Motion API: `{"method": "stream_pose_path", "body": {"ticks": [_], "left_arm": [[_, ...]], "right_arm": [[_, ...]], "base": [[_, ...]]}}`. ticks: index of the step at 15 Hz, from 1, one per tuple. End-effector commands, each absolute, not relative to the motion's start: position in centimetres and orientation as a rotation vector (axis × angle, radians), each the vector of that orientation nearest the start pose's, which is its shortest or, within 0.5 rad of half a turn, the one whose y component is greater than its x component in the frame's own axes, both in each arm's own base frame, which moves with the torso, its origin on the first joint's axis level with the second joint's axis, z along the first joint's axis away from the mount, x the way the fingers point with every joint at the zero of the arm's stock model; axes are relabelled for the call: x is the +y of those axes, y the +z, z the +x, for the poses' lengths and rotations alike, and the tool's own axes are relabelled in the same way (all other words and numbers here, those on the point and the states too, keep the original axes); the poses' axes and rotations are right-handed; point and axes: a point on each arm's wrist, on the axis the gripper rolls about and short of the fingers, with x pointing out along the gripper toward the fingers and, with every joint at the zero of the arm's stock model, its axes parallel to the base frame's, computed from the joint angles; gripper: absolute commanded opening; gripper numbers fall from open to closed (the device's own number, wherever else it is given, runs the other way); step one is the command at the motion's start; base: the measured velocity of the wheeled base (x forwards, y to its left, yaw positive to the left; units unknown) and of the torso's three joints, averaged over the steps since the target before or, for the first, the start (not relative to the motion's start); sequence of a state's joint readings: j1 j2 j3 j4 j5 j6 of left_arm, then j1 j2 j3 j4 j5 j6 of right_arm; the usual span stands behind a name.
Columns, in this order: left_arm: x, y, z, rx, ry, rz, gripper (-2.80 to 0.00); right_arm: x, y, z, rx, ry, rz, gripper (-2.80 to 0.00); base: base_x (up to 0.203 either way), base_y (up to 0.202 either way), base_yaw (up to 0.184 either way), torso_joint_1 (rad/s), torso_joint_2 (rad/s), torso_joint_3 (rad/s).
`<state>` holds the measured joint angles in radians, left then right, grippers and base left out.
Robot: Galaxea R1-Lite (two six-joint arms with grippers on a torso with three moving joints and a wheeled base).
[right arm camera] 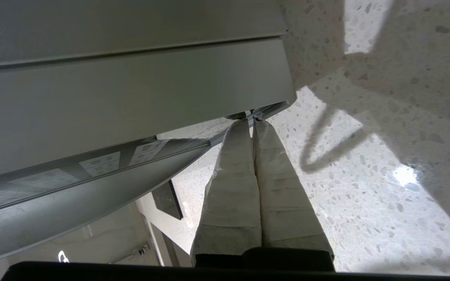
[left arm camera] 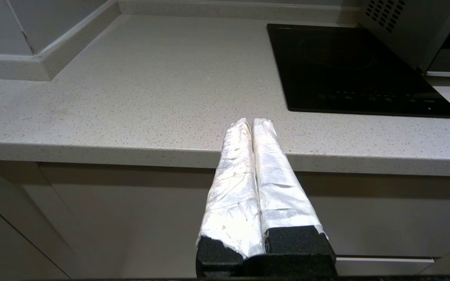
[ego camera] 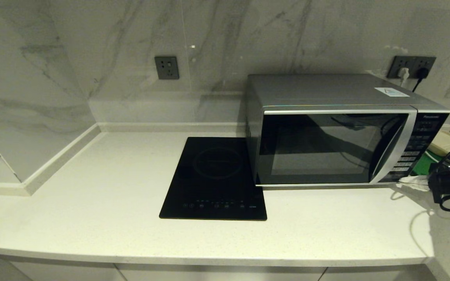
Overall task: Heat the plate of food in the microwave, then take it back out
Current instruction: Open the microwave oven
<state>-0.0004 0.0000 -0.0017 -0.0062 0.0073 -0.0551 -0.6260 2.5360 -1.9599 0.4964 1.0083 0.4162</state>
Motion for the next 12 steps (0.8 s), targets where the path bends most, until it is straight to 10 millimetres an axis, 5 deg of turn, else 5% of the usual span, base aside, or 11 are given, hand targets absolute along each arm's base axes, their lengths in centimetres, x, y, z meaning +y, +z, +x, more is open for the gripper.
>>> {"method": "stream_pose_path", "body": {"ticks": [1,12], "left_arm": [[0.02,7.67,-2.29,-0.009,0.007,-0.055,-2.80],[0.02,7.66,-2.29,-0.008,0.007,-0.055,-2.80]], "right_arm": [[-26.30,6.30,39.90,0.817,0.202,1.176,-2.80],[-25.62,6.58,40.34,0.821,0.219,1.165,-2.80]], "base": [[0.000,0.000,0.000,0.000,0.00,0.000],[0.000,0.000,0.000,0.000,0.00,0.000]]}}
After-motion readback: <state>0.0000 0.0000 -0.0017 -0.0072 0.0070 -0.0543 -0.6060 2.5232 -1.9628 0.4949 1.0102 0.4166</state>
